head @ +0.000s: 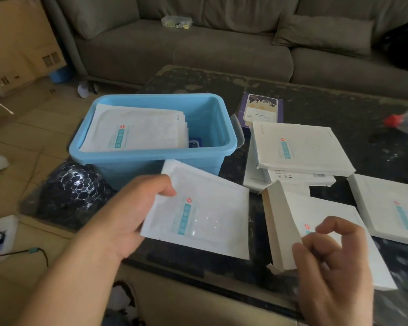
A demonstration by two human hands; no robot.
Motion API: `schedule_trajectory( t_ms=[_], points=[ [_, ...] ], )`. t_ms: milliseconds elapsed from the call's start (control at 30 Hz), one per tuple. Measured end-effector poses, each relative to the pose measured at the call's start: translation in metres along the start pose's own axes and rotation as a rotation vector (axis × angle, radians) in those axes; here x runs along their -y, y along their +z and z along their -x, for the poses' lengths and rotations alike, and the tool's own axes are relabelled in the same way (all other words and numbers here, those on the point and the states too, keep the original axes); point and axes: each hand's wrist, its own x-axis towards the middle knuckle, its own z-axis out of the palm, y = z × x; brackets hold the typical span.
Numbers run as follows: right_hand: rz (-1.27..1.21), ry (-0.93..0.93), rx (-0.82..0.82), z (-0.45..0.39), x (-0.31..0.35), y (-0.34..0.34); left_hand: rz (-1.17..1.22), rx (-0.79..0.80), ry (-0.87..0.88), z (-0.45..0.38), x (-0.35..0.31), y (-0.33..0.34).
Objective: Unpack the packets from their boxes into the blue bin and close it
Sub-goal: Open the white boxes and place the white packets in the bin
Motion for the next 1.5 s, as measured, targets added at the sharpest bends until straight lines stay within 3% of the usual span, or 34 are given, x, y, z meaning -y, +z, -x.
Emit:
schedule_trajectory(
  t_ms=[200,433,533,600,667,767,833,967,1033,1233,1367,1500],
  points=[
    [0.100,-0.020,0.088,0.000,-0.005,-0.002,0.103,-0.118,0.103,0.010,-0.020,-0.016],
    [0.454,-0.173,0.323,-0.005,-0.016,0.005,0.107,0.045,0.078,0.016,-0.027,-0.012],
    [0.233,-0.053,0.271,-0.013,0.009,0.001,0.201,0.138,0.117,0.018,-0.031,-0.012],
    [-0.061,0.032,0.205,-0.028,0.042,0.001,0.257,0.138,0.152,0.017,-0.035,-0.014],
    [-0.356,0.135,0.248,-0.050,0.068,0.009,0.295,0.111,0.187,0.014,-0.037,-0.017],
    [-0.490,0.225,0.377,-0.091,0.091,0.029,0.345,0.094,0.216,0.017,-0.049,-0.023],
    [-0.504,0.209,0.397,-0.116,0.103,0.048,0.322,-0.037,0.275,0.017,-0.060,-0.030],
    [-0.460,0.226,0.443,-0.153,0.112,0.093,-0.004,-0.569,0.546,0.008,-0.079,-0.059],
    [-0.401,0.226,0.499,-0.162,0.113,0.114,-0.184,-0.672,0.570,-0.001,-0.079,-0.073],
    [-0.261,0.247,0.552,-0.168,0.108,0.141,-0.657,-0.706,0.554,-0.024,-0.072,-0.082],
    [-0.201,0.261,0.623,-0.170,0.108,0.141,-0.882,-0.596,0.446,-0.034,-0.067,-0.074],
    [0.272,-0.115,0.641,-0.175,0.105,0.138,-1.019,-0.526,0.416,-0.039,-0.063,-0.074]
  ],
)
